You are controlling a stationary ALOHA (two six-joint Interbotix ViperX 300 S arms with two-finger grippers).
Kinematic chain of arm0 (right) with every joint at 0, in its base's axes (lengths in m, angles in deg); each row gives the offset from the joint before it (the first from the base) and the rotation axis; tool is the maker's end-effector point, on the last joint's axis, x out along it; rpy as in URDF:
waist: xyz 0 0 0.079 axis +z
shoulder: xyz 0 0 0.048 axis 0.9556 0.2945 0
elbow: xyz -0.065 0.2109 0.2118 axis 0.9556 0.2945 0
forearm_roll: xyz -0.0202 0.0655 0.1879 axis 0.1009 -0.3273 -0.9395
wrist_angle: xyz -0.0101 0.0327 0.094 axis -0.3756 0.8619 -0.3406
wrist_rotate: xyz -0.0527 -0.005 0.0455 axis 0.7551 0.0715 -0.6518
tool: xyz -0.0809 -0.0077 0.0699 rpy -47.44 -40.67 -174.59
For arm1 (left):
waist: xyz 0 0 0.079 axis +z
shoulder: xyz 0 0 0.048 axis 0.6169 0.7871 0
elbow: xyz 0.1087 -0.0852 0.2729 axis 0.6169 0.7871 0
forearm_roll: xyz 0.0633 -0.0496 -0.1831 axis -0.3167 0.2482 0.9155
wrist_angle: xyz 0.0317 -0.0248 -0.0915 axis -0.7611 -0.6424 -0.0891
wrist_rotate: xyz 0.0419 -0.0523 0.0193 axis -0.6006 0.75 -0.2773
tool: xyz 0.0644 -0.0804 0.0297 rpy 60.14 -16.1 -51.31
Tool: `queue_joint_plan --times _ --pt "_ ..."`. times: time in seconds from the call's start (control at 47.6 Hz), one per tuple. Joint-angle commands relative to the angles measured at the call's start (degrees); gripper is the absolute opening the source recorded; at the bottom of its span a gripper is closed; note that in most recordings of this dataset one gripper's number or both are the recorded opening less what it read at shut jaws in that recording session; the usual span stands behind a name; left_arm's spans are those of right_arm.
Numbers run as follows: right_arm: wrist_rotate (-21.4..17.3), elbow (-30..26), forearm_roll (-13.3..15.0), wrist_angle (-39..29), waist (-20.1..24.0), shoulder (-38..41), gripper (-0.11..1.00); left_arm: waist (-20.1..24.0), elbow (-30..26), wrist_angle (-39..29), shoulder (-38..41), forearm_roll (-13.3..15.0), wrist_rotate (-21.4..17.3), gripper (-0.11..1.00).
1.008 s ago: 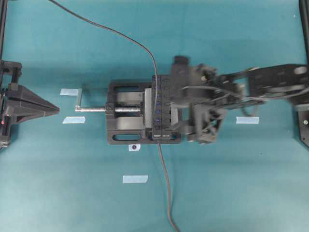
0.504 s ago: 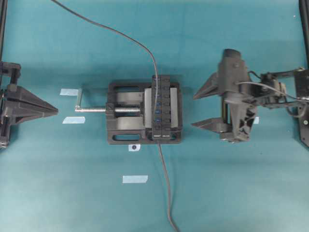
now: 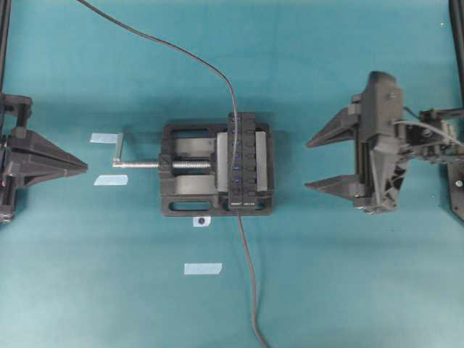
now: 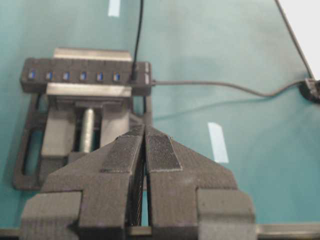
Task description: Insert the USB into the front port of the fixed hub.
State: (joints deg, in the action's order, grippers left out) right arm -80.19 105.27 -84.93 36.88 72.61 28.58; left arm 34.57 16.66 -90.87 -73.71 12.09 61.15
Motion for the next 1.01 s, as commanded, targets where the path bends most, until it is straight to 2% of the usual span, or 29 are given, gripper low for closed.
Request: queue_joint_plan --times 0.0,0.399,0.672,0.987 --pt "-0.53 0.26 -0.09 1.23 -0.35 -1.93 0.84 -0.09 -0.53 1.41 0.26 -0.09 0.18 0.0" --pt "-0.7 3.6 -0.97 8.53 -0.35 -3.52 0.84 -0.09 -0.18 2.02 0.26 -0.18 0.26 0.0" --pt "-0.7 4.39 -1.05 8.79 -0.35 -3.52 0.84 -0.09 0.62 2.11 0.26 -0.18 5.63 0.0" --pt "-0.79 5.89 -1.05 9.05 -0.26 -3.6 0.84 -0.09 1.93 4.83 0.26 -0.18 6.24 0.0"
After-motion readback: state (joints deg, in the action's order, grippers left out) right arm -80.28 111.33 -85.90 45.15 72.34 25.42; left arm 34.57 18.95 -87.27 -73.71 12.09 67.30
